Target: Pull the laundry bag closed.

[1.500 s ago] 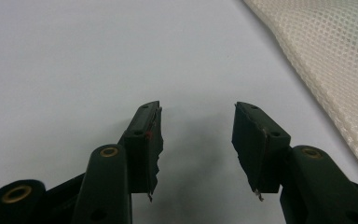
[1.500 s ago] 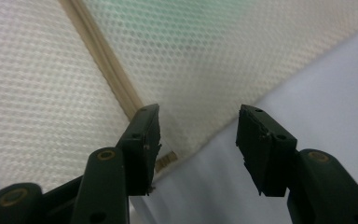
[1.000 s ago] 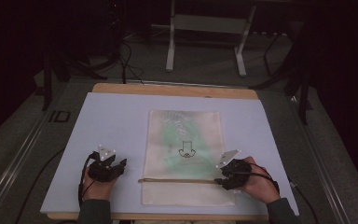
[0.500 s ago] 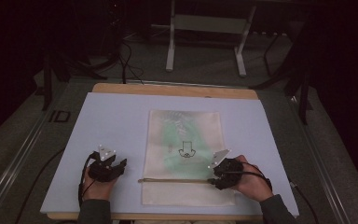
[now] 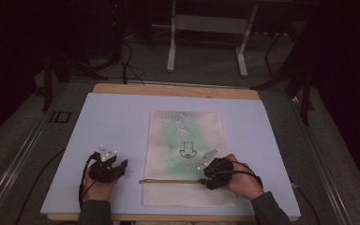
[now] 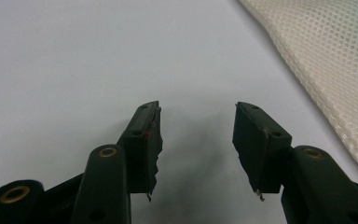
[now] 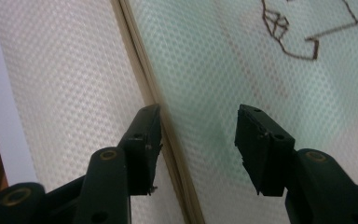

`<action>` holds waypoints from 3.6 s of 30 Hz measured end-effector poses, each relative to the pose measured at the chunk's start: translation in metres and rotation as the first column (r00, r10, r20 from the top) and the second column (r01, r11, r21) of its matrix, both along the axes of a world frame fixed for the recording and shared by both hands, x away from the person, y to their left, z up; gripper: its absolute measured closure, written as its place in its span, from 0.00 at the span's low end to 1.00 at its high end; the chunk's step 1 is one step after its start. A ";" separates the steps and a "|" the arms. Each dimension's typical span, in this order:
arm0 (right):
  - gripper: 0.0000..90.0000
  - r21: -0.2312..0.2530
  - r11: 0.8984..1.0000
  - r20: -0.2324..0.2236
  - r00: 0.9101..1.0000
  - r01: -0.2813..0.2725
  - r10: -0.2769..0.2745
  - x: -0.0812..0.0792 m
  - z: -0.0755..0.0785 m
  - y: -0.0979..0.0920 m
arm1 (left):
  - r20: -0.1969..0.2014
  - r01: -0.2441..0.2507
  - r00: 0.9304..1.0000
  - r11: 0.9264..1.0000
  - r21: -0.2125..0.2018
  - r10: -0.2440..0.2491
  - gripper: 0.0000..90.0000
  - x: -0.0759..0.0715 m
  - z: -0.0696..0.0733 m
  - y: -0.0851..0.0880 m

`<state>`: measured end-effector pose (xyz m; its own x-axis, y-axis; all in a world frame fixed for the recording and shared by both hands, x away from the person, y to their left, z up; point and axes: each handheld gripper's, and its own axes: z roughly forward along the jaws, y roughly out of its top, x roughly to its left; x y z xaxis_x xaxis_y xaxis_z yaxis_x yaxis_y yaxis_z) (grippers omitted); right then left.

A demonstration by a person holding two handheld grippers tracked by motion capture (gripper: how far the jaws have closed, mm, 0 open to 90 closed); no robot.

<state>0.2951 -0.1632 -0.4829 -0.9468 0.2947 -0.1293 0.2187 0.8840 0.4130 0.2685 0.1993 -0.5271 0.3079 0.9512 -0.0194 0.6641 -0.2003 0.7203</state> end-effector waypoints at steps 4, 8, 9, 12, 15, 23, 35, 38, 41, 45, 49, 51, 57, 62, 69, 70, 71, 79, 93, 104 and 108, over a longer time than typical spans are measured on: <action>0.56 0.004 1.000 0.000 1.000 -0.021 0.021 0.000 0.001 0.010 | 0.001 0.000 1.000 1.000 0.000 0.000 0.57 0.000 0.000 0.000; 0.56 0.008 0.999 0.001 0.999 -0.035 0.035 0.000 0.001 0.016 | 0.001 0.003 1.000 1.000 0.000 -0.003 0.57 0.000 0.000 0.000; 0.56 0.008 0.999 0.001 0.999 -0.035 0.035 0.000 0.001 0.016 | 0.001 0.003 1.000 1.000 0.000 -0.003 0.57 0.000 0.000 0.000; 0.58 0.008 0.999 -0.004 0.999 -0.052 0.052 0.000 0.002 0.025 | 0.001 0.003 1.000 1.000 0.000 -0.003 0.57 0.000 0.000 -0.001; 0.62 0.007 0.997 -0.011 0.997 -0.072 0.072 0.000 0.002 0.029 | 0.001 0.003 1.000 1.000 0.000 -0.003 0.57 0.000 0.000 -0.001; 0.63 0.018 0.995 -0.015 0.995 -0.098 0.098 0.001 0.003 0.045 | 0.000 0.007 1.000 1.000 0.001 -0.007 0.57 0.000 0.000 -0.001; 0.66 0.033 0.991 -0.034 0.991 -0.128 0.129 0.000 0.000 0.064 | -0.001 0.008 1.000 1.000 0.000 -0.008 0.56 0.000 0.001 -0.001; 0.66 0.033 0.990 -0.036 0.990 -0.135 0.136 0.000 -0.001 0.068 | -0.001 0.008 1.000 1.000 0.000 -0.008 0.56 0.000 0.001 -0.001; 0.66 0.037 0.990 -0.039 0.989 -0.139 0.141 0.000 -0.002 0.073 | -0.001 0.008 1.000 1.000 -0.001 -0.008 0.56 0.000 0.001 -0.001; 0.66 0.042 0.988 -0.046 0.987 -0.150 0.152 0.001 -0.003 0.080 | -0.001 0.009 1.000 1.000 -0.003 -0.009 0.56 0.000 0.000 -0.001; 0.66 0.046 0.987 -0.053 0.986 -0.155 0.157 0.001 -0.004 0.086 | -0.002 0.010 1.000 1.000 -0.003 -0.010 0.56 0.000 0.000 -0.001; 0.66 0.046 0.986 -0.055 0.985 -0.162 0.164 0.001 -0.004 0.089 | -0.002 0.011 1.000 1.000 -0.002 -0.011 0.56 0.000 0.000 -0.001; 0.70 0.054 0.981 -0.064 0.979 -0.188 0.192 0.000 -0.005 0.101 | -0.002 0.011 1.000 1.000 -0.004 -0.011 0.56 0.001 0.000 -0.001; 0.72 0.061 0.978 -0.060 0.978 -0.198 0.202 0.000 -0.006 0.108 | -0.002 0.012 1.000 1.000 -0.002 -0.012 0.56 0.000 0.001 -0.001; 0.74 0.072 0.975 -0.059 0.975 -0.209 0.213 -0.002 -0.010 0.118 | 0.000 0.012 1.000 1.000 -0.004 -0.012 0.56 0.000 0.001 -0.001; 0.76 0.072 0.974 -0.063 0.974 -0.214 0.219 -0.002 -0.010 0.120 | 0.000 0.012 1.000 1.000 -0.004 -0.012 0.56 0.000 0.001 -0.001; 0.78 0.072 0.972 -0.064 0.972 -0.222 0.227 -0.002 -0.011 0.122 | 0.000 0.012 1.000 1.000 -0.005 -0.012 0.56 0.000 0.001 -0.001; 0.83 0.076 0.966 -0.065 0.965 -0.248 0.253 -0.004 -0.010 0.137 | 0.000 0.014 1.000 1.000 -0.005 -0.014 0.56 0.000 0.001 -0.001; 0.82 0.087 0.960 -0.074 0.960 -0.265 0.271 -0.001 -0.013 0.168 | 0.000 0.017 1.000 1.000 -0.005 -0.017 0.56 0.000 0.001 -0.001; 0.83 0.065 0.961 -0.087 0.958 -0.270 0.275 0.000 -0.021 0.187 | -0.001 0.016 1.000 1.000 -0.008 -0.016 0.56 0.000 0.001 0.000; 0.83 0.056 0.963 -0.094 0.959 -0.262 0.266 0.003 -0.022 0.192 | 0.000 0.013 1.000 1.000 -0.010 -0.013 0.56 0.000 0.001 0.000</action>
